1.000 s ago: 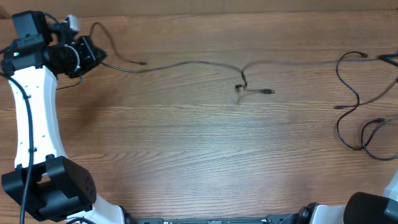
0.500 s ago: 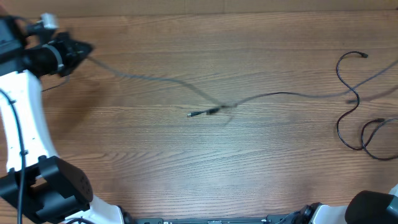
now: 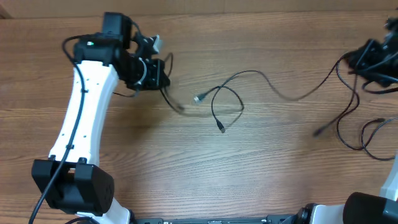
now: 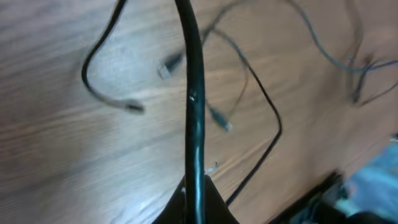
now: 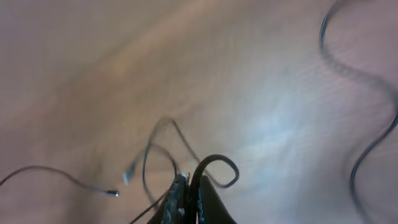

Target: Untangle cables

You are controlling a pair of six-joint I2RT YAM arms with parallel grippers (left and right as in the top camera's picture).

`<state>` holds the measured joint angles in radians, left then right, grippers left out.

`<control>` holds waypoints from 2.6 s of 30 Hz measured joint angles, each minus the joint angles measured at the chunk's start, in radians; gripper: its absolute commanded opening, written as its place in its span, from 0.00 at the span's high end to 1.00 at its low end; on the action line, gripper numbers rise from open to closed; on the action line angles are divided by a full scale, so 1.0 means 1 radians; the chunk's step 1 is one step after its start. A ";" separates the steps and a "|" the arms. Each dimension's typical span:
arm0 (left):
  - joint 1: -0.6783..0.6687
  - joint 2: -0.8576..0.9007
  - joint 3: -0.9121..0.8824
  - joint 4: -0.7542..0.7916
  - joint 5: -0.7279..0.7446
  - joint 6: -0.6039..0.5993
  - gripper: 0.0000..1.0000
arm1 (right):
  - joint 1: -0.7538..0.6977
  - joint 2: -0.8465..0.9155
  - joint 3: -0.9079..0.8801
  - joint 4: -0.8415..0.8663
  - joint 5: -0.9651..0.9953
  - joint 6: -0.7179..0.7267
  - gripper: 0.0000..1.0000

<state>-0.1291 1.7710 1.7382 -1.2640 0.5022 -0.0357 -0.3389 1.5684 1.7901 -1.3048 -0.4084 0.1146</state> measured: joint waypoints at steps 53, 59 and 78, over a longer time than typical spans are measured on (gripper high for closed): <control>-0.074 0.000 0.000 -0.097 -0.089 0.090 0.96 | -0.311 0.225 0.136 0.084 0.446 0.254 0.63; -0.074 0.000 0.000 -0.097 -0.089 0.090 0.96 | -0.289 0.237 0.136 -0.037 0.383 0.165 0.21; -0.074 0.000 0.000 -0.081 -0.089 0.090 0.96 | -0.057 0.240 -0.182 -0.136 0.199 0.224 0.15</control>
<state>-0.2031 1.7710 1.7378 -1.3449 0.4137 0.0547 -0.3962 1.8080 1.6081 -1.4406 -0.2096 0.3382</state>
